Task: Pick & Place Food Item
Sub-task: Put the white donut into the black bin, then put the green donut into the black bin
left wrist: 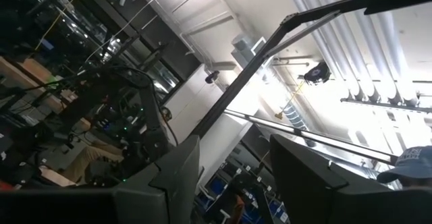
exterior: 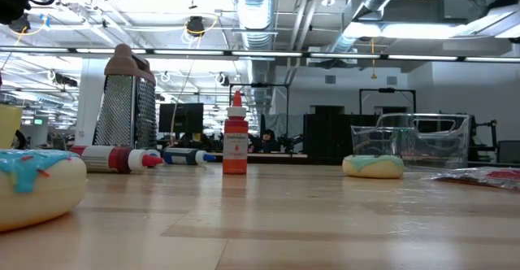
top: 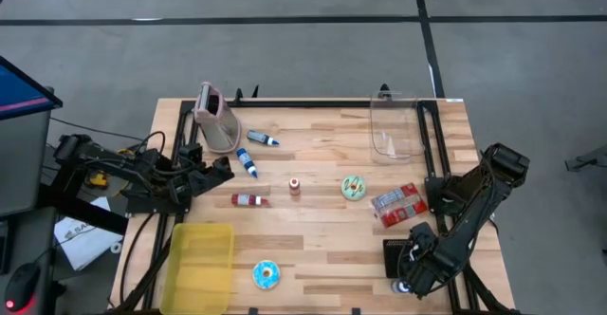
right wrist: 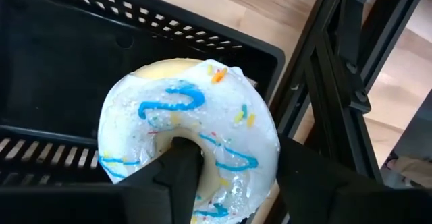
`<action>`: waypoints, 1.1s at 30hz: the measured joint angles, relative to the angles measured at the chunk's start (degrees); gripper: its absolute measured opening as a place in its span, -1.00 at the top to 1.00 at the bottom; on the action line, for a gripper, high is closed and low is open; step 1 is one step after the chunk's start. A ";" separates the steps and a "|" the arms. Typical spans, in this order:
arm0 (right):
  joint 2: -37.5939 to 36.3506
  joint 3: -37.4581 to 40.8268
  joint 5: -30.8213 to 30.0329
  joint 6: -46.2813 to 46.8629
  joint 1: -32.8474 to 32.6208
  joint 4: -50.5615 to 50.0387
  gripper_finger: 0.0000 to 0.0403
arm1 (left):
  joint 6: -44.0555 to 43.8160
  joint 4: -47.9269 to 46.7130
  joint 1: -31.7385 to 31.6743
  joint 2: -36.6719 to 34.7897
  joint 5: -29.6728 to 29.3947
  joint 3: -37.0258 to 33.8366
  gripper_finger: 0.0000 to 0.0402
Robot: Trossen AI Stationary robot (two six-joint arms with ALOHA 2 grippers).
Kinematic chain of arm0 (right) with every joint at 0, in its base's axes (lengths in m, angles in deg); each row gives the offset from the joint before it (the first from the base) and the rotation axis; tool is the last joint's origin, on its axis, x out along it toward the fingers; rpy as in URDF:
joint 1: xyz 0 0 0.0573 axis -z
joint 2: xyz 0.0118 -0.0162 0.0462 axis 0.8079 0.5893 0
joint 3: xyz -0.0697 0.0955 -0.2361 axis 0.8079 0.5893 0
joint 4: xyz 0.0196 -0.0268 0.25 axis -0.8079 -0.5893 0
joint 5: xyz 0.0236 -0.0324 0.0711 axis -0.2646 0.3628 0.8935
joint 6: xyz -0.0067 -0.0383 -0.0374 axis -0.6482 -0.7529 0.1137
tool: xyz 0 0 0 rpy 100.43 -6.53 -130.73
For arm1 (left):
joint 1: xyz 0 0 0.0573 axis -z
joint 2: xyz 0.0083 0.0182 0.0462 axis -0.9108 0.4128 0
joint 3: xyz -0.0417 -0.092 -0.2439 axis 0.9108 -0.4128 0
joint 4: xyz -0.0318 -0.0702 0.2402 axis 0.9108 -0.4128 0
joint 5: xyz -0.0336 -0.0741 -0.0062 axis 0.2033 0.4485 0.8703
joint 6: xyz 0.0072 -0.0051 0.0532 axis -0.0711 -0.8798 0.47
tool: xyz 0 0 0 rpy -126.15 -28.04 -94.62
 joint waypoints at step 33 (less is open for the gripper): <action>-0.22 -14.95 -34.09 -10.46 13.63 2.57 0.01 | 0.17 -0.33 0.04 0.00 -0.78 0.00 0.12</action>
